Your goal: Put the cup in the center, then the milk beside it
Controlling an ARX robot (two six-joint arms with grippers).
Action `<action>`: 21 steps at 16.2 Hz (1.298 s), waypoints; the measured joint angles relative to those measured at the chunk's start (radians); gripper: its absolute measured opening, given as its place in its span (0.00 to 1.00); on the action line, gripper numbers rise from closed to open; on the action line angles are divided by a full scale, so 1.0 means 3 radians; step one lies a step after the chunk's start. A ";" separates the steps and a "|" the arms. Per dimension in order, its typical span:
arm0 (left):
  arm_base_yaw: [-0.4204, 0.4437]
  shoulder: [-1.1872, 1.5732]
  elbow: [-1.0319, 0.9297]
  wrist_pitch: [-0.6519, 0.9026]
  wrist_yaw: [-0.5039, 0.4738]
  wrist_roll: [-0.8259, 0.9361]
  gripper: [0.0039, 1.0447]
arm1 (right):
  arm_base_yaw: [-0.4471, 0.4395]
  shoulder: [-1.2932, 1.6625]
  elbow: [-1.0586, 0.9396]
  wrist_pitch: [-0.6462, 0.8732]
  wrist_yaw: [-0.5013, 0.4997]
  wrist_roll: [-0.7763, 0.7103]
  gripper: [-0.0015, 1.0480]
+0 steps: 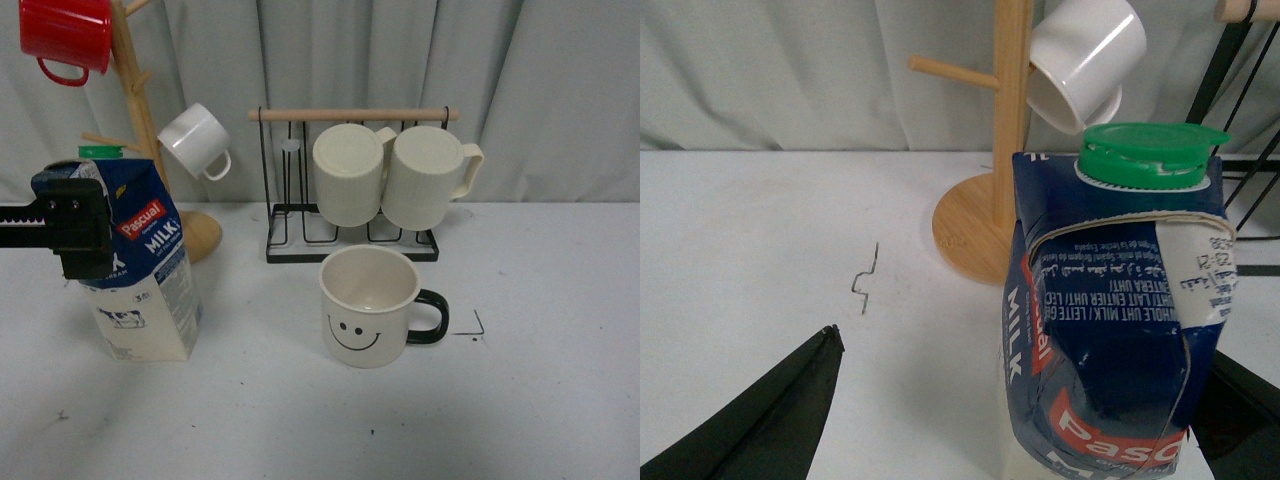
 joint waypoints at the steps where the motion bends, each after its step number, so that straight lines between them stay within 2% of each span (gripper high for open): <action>1: 0.0014 0.0031 -0.0001 0.0086 -0.0003 0.0005 0.94 | 0.0000 0.0000 0.0000 -0.0001 0.0000 0.0000 0.94; 8: 0.0008 0.0558 0.0319 0.0435 -0.0175 0.0000 0.94 | 0.0000 0.0000 0.0000 -0.0001 0.0000 0.0000 0.94; 10: -0.0031 0.0563 0.0340 0.0444 -0.0229 0.0046 0.61 | 0.0000 0.0000 0.0000 -0.0001 0.0000 0.0000 0.94; 11: -0.0034 0.0563 0.0340 0.0454 -0.0249 0.0052 0.49 | 0.0000 0.0000 0.0000 -0.0001 0.0000 0.0000 0.94; 13: -0.0034 0.0563 0.0340 0.0468 -0.0266 0.0060 0.35 | 0.0000 0.0000 0.0000 -0.0001 0.0000 0.0000 0.94; 17: -0.0042 0.0563 0.0340 0.0467 -0.0264 0.0051 0.18 | 0.0000 0.0000 0.0000 -0.0001 0.0000 0.0001 0.94; 21: -0.0100 0.0511 0.0328 0.0408 -0.0252 0.0009 0.08 | 0.0000 0.0000 0.0000 -0.0001 0.0000 0.0000 0.94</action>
